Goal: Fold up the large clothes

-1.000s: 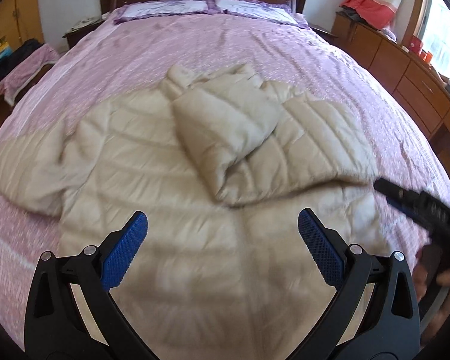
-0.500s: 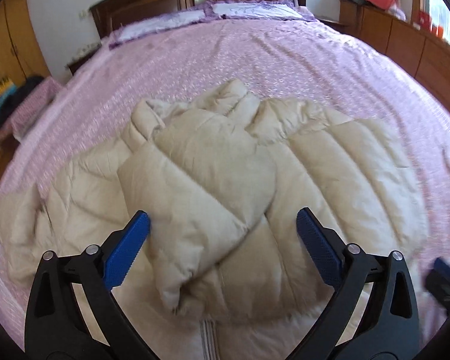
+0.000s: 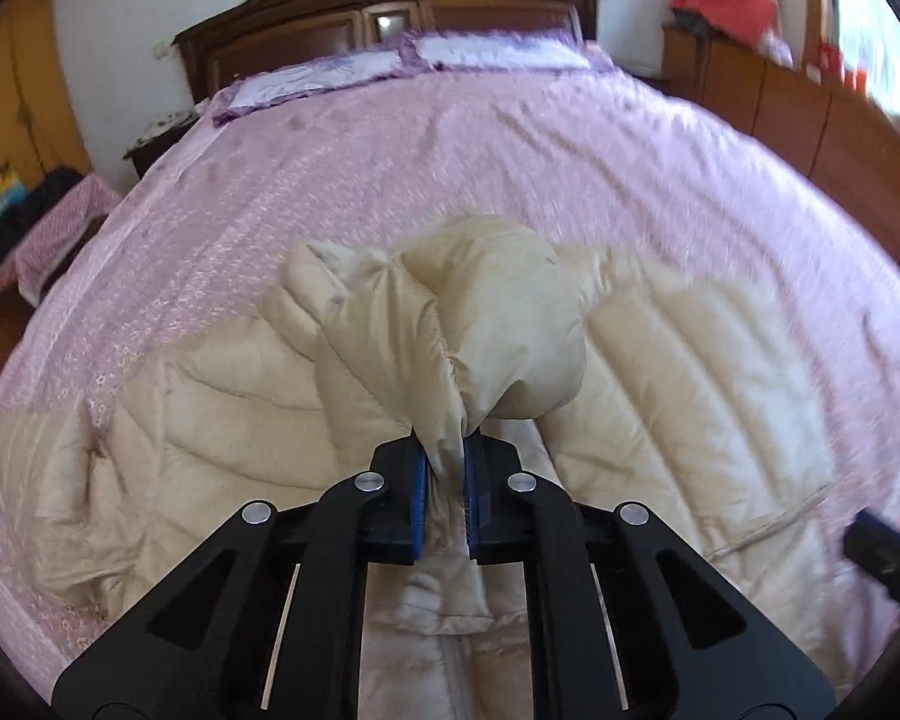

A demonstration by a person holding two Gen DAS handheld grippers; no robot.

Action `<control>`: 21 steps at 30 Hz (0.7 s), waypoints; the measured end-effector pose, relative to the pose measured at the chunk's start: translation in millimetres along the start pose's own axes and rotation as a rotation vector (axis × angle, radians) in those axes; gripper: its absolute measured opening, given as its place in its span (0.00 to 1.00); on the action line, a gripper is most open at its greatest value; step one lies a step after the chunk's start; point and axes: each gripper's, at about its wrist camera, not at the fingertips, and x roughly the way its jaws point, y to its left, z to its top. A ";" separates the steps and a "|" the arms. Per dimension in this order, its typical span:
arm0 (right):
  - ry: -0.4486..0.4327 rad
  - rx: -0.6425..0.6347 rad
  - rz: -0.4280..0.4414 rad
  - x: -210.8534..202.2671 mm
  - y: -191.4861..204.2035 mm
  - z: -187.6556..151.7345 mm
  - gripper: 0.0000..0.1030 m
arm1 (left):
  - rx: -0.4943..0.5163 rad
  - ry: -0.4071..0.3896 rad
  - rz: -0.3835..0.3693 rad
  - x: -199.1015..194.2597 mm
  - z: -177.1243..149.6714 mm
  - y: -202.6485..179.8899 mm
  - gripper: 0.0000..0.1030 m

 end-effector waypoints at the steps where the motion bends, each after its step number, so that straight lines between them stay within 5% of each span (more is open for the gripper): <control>1: -0.001 -0.002 0.000 -0.1 1.2 -0.3 0.83 | -0.027 -0.009 -0.011 -5.0 1.8 8.3 0.09; 8: -0.008 -0.006 -0.016 -2.6 3.9 -2.7 0.83 | -0.226 -0.005 -0.030 -24.3 -12.0 85.4 0.09; 16: -0.002 -0.023 -0.040 -4.6 4.8 -7.5 0.83 | -0.309 0.064 -0.031 -9.1 -59.0 119.7 0.10; 19: 0.004 -0.032 -0.039 -3.5 7.5 -10.3 0.83 | -0.322 0.091 -0.038 -4.5 -73.7 126.9 0.14; 21: 0.010 -0.039 -0.042 -0.8 9.9 -12.7 0.83 | -0.326 0.098 -0.037 -4.8 -80.3 131.8 0.30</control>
